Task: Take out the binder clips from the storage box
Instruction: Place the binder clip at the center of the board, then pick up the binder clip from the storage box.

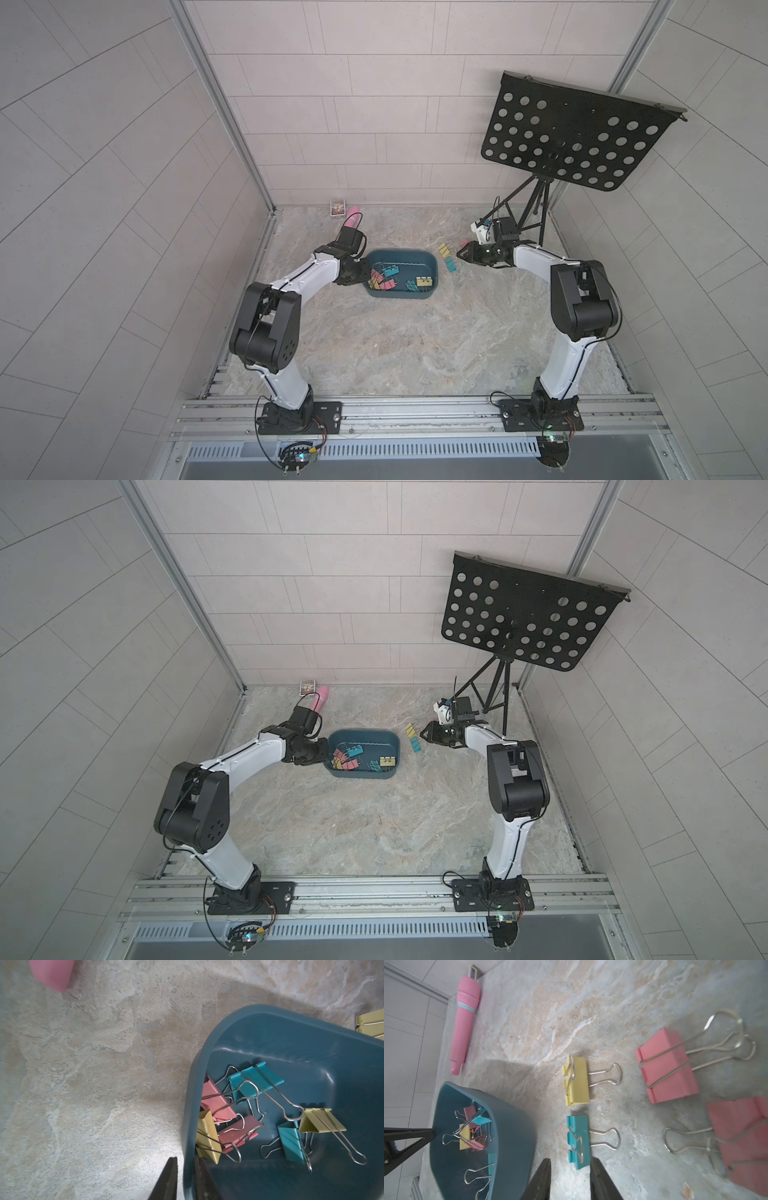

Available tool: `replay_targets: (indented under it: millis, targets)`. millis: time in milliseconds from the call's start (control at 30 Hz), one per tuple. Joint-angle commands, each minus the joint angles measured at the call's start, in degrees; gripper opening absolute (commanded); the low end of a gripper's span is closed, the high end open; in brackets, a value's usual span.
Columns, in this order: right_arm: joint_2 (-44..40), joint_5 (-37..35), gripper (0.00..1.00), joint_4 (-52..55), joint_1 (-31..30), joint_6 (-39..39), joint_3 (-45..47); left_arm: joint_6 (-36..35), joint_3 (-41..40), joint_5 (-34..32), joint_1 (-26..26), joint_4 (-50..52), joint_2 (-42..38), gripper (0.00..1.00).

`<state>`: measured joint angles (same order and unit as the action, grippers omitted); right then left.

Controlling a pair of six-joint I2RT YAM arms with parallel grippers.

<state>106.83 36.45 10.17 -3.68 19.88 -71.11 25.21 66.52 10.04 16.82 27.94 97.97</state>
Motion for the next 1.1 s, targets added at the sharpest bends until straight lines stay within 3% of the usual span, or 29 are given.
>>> replay_targets:
  millis: [0, 267, 567, 1067]
  targets:
    - [-5.23, -1.71, 0.35, 4.97, 0.04, -3.15, -0.54, -0.47, 1.99, -0.38, -0.36, 1.41, 0.9, 0.24]
    - [-9.21, -5.51, 0.36, 17.7, -7.38, -13.7, -7.39, -0.87, 3.09, -0.46, -0.47, 1.85, 2.69, 0.24]
    - [-3.05, -16.14, 0.39, 29.91, -19.57, -28.59, -16.17, -1.12, 3.99, -0.67, -0.44, 2.27, 3.48, 0.24]
    - [4.3, -29.21, 0.41, 31.51, -28.79, -35.51, -17.48, -0.88, 3.31, -0.34, -0.43, 1.77, 3.28, 0.24]
